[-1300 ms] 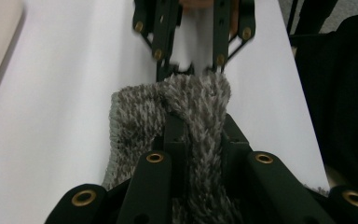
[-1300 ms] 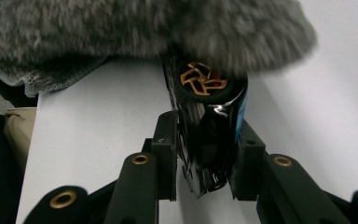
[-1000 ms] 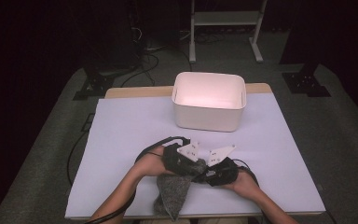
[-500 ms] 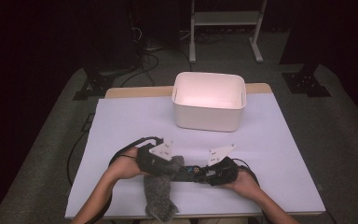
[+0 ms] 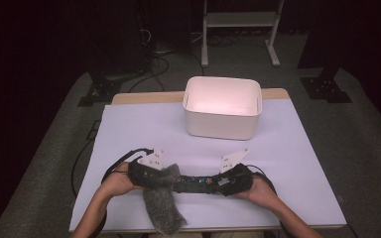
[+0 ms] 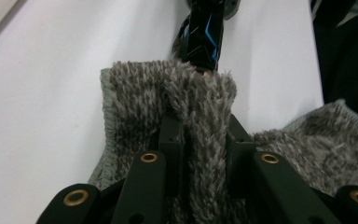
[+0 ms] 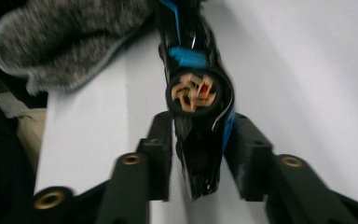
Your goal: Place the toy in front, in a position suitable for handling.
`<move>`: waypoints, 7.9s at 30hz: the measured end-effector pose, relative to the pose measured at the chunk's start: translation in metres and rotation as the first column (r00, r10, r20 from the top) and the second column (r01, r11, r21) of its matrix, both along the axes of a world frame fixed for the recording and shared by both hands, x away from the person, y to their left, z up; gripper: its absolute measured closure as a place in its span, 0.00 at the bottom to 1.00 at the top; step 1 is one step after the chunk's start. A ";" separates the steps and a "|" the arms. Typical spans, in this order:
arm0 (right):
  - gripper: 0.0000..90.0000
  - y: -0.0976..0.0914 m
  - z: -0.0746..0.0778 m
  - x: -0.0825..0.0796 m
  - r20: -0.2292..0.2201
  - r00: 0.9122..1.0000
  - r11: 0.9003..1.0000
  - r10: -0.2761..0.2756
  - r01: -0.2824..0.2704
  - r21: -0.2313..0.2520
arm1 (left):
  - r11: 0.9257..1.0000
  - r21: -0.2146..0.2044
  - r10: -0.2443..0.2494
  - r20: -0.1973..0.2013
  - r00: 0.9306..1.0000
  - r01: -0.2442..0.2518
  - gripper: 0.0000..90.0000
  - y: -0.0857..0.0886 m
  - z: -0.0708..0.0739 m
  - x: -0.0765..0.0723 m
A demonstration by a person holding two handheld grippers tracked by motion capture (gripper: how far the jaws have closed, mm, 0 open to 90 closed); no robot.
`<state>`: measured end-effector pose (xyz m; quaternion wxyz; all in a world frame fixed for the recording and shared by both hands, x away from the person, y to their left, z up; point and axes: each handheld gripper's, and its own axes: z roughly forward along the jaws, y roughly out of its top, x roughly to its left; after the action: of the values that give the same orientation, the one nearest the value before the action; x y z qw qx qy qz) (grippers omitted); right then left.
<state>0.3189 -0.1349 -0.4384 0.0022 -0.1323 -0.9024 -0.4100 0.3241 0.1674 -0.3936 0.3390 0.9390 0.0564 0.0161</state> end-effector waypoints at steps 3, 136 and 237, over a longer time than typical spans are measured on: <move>0.59 0.004 0.009 0.004 0.008 1.000 1.000 0.007 -0.006 -0.021 | 1.000 -0.020 0.002 -0.009 1.000 -0.003 0.82 0.001 -0.002 0.002; 0.62 0.027 0.049 -0.006 0.115 0.993 0.994 0.016 -0.028 0.103 | 0.990 -0.039 -0.135 0.043 0.990 0.137 0.85 -0.045 0.080 0.003; 0.63 -0.009 0.013 -0.003 0.120 0.991 0.991 0.061 -0.046 -0.124 | 0.966 0.142 0.212 0.031 0.977 -0.214 0.82 0.084 0.055 0.035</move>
<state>0.3158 -0.1439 -0.4250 -0.0509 -0.0823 -0.9272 -0.3618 0.3591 0.2519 -0.3382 0.2667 0.9495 0.1528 0.0635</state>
